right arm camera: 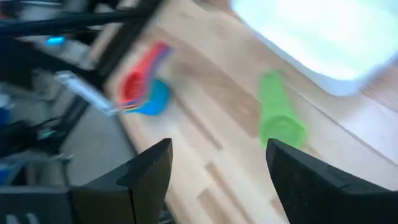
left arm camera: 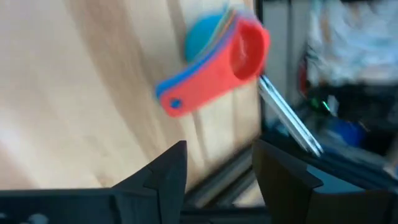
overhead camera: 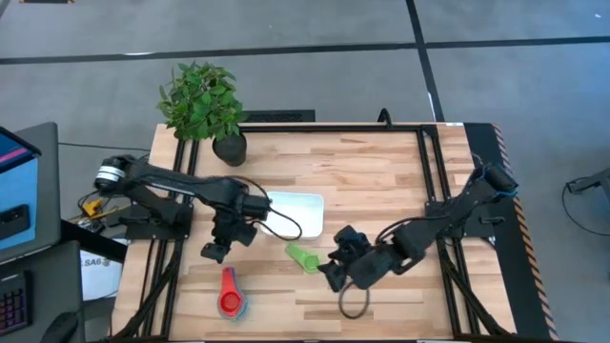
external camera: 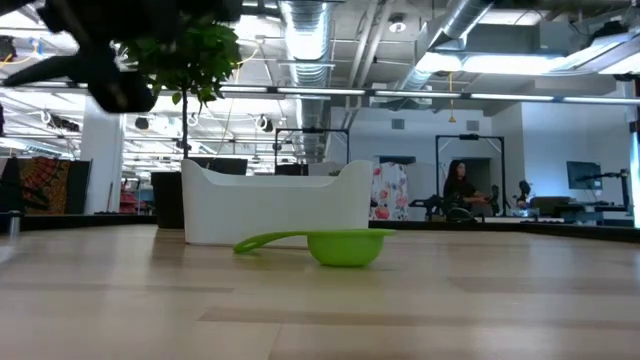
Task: Nest measuring cups in basket
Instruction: Stack the green measuring cup into the red measuring cup
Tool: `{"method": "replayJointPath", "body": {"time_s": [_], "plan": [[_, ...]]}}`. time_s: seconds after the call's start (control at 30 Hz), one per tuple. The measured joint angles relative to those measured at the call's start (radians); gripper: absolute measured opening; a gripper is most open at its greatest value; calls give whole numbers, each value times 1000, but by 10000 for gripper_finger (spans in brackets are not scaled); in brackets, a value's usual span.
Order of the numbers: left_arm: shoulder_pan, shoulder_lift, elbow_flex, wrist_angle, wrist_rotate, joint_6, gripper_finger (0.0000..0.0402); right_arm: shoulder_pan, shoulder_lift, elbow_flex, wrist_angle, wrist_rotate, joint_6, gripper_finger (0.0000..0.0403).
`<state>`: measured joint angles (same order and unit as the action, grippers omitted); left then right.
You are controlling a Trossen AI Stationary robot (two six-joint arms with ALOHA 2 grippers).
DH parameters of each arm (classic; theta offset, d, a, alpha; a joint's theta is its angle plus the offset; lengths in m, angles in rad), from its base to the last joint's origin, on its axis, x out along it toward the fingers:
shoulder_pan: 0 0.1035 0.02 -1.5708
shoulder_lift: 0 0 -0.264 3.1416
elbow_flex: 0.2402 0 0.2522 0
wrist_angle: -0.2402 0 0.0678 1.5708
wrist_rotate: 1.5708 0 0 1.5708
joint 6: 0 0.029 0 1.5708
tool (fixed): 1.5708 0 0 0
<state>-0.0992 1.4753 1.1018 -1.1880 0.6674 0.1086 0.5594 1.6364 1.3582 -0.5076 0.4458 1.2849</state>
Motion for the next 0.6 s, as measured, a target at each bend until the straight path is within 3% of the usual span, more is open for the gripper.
{"method": "replayJointPath", "body": {"time_s": [0.37, 0.5, 0.6], "plan": [[7, -479, -86, 465, -428, -391, 146, -67, 210, 0, -8, -76, 176, 281], [-29, -611, -134, 563, -598, -534, 146, -124, 263, 0, -17, -153, 185, 274], [-65, -664, -145, 533, -707, -641, 146, -157, 298, 0, -33, -219, 185, 256]]}}
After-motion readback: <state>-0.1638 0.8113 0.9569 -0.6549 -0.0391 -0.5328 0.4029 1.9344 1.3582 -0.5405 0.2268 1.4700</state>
